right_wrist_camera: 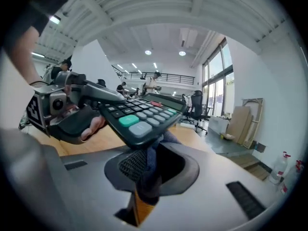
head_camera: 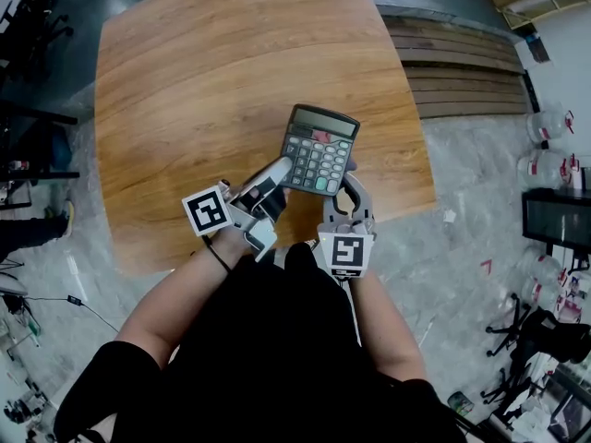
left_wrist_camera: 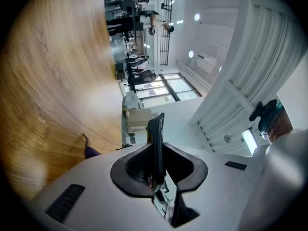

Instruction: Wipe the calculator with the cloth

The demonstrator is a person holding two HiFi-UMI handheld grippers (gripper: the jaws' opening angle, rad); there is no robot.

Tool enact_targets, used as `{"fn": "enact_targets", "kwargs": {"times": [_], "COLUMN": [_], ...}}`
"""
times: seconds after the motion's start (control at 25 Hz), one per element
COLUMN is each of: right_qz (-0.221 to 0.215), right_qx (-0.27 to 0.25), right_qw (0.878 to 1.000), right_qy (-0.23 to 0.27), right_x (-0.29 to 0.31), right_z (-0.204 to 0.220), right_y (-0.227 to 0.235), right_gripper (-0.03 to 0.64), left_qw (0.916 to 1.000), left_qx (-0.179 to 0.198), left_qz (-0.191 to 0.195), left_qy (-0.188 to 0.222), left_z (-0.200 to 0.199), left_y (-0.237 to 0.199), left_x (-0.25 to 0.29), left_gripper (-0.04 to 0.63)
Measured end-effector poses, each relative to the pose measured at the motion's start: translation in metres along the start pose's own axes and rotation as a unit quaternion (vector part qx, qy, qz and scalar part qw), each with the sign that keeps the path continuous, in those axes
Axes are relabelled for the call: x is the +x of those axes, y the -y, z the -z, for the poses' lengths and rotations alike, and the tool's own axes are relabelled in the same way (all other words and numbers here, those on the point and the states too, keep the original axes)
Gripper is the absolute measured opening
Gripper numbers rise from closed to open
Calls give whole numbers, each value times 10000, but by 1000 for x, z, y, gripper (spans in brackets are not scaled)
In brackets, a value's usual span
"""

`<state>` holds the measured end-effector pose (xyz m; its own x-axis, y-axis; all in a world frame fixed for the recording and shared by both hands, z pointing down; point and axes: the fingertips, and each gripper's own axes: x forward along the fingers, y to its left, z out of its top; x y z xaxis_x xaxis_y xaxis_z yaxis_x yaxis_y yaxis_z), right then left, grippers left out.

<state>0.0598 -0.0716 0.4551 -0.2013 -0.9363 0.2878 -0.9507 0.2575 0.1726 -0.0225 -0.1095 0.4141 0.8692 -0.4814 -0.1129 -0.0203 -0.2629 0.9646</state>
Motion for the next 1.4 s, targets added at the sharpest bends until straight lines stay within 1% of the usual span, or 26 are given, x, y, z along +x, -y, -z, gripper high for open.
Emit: {"fn": "enact_targets", "kwargs": {"times": [0.12,0.28,0.4,0.52,0.6,0.72,0.88,0.96,1.04,1.24,1.4], "right_qz": [-348,-544,-769,-887,-899,-799,-403,-223,-91,42,15], "right_qx": [-24,189,185,310,333,347,349,270,228,-25,-95], "right_qw": [9986,9952,9904,9864,9860,9883,9918,9920,9933,9930,9920], "right_qy": [399,796,1130,1349,1365,1253,1161,1215,1126,1181,1259], "right_x": [-3,-10,-11,-13,-14,-19,-24,-24,-18,-2,5], "right_z": [-10,-22,-40,-57,-60,-53,-44,-44,-41,-47,-50], "right_y": [-22,-28,-42,-52,-52,-42,-10,5,17,37,35], "right_gripper": [51,51,49,49,49,49,49,49,49,49,49], "left_qw": [9997,9987,9971,9967,9962,9957,9950,9943,9934,9914,9902], "left_qx": [-229,-493,-726,-768,-820,-861,-915,-990,-1079,-1258,-1331], "left_qz": [-4,47,121,211,233,202,194,198,193,205,240], "left_qy": [58,101,184,174,192,273,343,349,330,299,338], "left_z": [0,-4,-11,-13,-12,-13,-16,-14,-12,-9,-6], "left_y": [-1,6,14,22,25,25,23,23,21,21,24], "left_x": [2,2,3,9,11,10,6,4,4,3,2], "left_gripper": [69,69,69,69,69,69,69,69,69,69,69]}}
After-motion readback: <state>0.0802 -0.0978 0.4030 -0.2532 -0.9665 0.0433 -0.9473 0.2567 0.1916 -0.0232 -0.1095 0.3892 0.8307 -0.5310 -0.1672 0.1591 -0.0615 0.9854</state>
